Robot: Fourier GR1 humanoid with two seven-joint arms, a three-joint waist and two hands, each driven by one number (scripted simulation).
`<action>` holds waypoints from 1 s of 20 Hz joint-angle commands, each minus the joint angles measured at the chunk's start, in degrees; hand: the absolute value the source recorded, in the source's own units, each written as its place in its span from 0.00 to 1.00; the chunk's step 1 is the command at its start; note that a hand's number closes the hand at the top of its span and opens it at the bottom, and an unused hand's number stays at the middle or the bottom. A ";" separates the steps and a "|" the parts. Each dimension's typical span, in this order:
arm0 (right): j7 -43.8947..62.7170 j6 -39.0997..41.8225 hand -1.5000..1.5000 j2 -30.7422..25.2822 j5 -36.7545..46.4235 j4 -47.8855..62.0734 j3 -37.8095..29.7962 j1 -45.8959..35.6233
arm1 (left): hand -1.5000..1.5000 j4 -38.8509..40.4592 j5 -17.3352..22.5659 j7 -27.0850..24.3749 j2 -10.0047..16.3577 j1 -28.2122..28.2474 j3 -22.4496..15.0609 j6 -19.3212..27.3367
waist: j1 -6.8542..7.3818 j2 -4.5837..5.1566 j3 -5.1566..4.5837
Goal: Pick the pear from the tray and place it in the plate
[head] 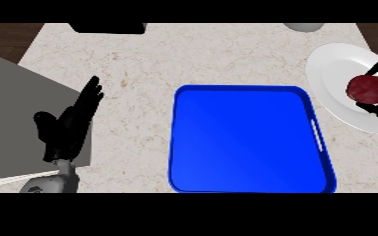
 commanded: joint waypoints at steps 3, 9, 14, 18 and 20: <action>-9.96 5.26 0.00 -0.85 2.86 10.46 0.73 -4.41 | 0.50 3.93 -0.28 0.24 1.34 -3.97 1.62 0.17 | 0.27 1.00 -0.55; -22.07 7.58 0.00 0.68 -4.11 10.58 -6.35 -6.17 | 0.50 4.64 -2.01 -1.83 0.63 -0.95 0.84 0.35 | -1.07 0.63 -0.58; -21.96 20.95 0.00 -0.22 -9.22 10.92 -9.24 -8.97 | 0.50 4.58 0.91 -1.15 2.48 -2.27 4.30 -1.48 | -1.39 0.45 -0.70; -14.07 31.81 0.00 -2.64 -13.56 13.93 -11.30 -8.75 | 0.50 2.01 -0.46 -0.12 1.05 -0.65 3.10 -0.21 | -1.94 0.20 -0.72; -9.04 35.92 0.00 -2.13 -13.42 14.46 -10.00 -9.77 | 0.50 3.51 0.29 0.72 1.42 -2.53 4.14 -0.43 | -2.19 0.32 -0.79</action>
